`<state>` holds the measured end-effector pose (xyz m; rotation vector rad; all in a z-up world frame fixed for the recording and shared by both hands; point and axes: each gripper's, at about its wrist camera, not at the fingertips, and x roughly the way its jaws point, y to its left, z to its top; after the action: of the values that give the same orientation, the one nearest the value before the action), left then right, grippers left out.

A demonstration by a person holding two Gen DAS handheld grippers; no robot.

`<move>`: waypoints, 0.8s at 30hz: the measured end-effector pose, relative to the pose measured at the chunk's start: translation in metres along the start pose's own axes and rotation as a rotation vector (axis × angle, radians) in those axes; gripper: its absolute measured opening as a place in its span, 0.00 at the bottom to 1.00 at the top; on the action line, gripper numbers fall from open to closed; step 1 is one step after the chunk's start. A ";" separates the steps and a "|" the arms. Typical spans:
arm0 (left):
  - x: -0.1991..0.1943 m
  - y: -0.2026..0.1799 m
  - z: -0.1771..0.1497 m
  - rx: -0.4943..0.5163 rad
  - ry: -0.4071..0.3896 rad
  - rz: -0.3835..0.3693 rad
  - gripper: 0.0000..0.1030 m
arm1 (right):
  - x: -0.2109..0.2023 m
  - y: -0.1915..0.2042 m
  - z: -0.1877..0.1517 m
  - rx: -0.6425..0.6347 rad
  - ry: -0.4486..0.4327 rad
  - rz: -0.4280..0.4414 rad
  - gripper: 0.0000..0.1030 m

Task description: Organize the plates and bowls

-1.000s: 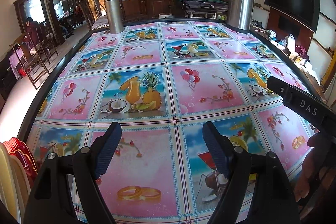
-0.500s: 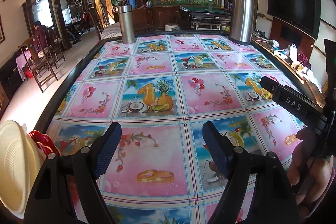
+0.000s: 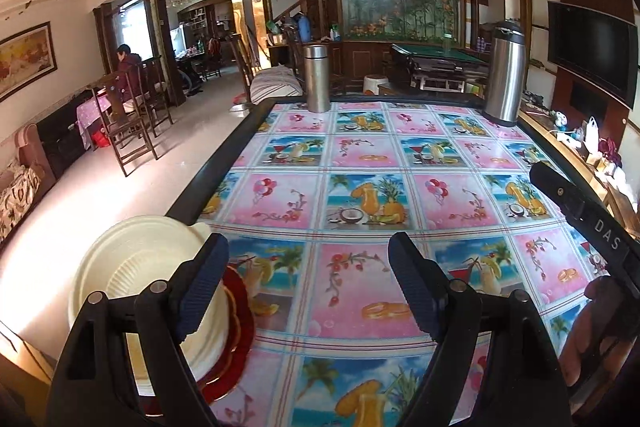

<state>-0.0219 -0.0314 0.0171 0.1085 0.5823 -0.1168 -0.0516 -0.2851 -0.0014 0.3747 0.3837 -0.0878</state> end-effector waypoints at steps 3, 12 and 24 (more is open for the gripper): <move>-0.005 0.023 -0.004 -0.032 -0.004 0.040 0.80 | -0.012 0.030 -0.001 -0.038 -0.003 0.068 0.74; -0.015 0.086 -0.010 -0.140 -0.035 0.160 0.80 | -0.035 0.116 -0.022 -0.187 0.021 0.220 0.76; -0.029 0.109 -0.016 -0.158 -0.110 0.187 0.82 | -0.039 0.170 -0.048 -0.305 0.059 0.291 0.76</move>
<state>-0.0390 0.0806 0.0274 0.0027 0.4673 0.1042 -0.0788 -0.1089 0.0298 0.1287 0.3908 0.2645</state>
